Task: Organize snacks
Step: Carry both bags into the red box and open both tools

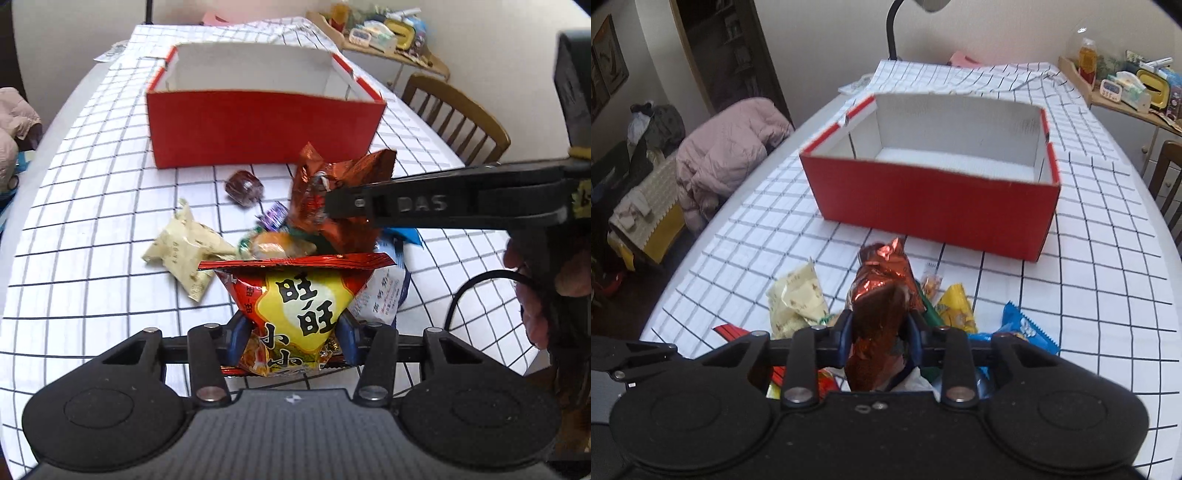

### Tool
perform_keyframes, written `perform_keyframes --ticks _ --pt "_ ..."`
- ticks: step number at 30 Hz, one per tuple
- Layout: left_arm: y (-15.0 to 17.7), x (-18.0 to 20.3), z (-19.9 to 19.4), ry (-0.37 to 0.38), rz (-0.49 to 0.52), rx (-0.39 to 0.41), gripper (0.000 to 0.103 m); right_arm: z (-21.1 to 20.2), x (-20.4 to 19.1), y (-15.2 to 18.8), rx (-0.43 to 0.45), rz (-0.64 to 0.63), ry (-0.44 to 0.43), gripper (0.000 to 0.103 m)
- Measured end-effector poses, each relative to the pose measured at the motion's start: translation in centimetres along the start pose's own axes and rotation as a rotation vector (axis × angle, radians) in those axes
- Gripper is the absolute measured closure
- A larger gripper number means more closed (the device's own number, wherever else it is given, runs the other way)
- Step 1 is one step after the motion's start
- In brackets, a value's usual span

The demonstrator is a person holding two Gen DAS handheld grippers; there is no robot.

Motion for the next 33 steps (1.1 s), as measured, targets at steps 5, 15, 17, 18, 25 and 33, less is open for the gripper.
perform_keyframes --ticks 5,15,17,18,25,33 --pt "-1.1 -1.2 -1.9 -0.008 -0.054 0.039 0.055 -1.9 -0.1 -1.0 0.05 0.016 0.006 0.075" --pt "-5.4 -2.8 -4.7 -0.052 -0.12 0.091 0.055 -5.2 0.7 -4.2 0.148 0.038 0.003 0.076" --pt "-6.7 -3.0 -5.0 -0.073 -0.12 0.107 0.055 -5.6 1.1 -5.1 0.162 0.039 0.008 0.076" --pt "-7.4 -3.1 -5.1 -0.079 -0.124 0.112 0.055 -5.7 1.4 -5.5 0.169 0.042 0.009 0.076" --pt "-13.7 -4.1 -5.5 -0.105 -0.147 0.156 0.055 -5.7 3.6 -9.0 0.205 0.046 0.045 0.076" --pt "-20.6 -4.7 -3.1 -0.136 -0.149 0.159 0.055 -3.5 6.9 -12.4 0.202 0.065 0.081 0.076"
Point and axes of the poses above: each gripper's, at about its wrist camera, not at the fingertips, and z roughly the way its jaws point, x to its right, y to its underside, the point moved 5 cm from there along z, roughly the way its jaws point, and after that the axes turned 5 degrees about -x, right-handed, at the moved point
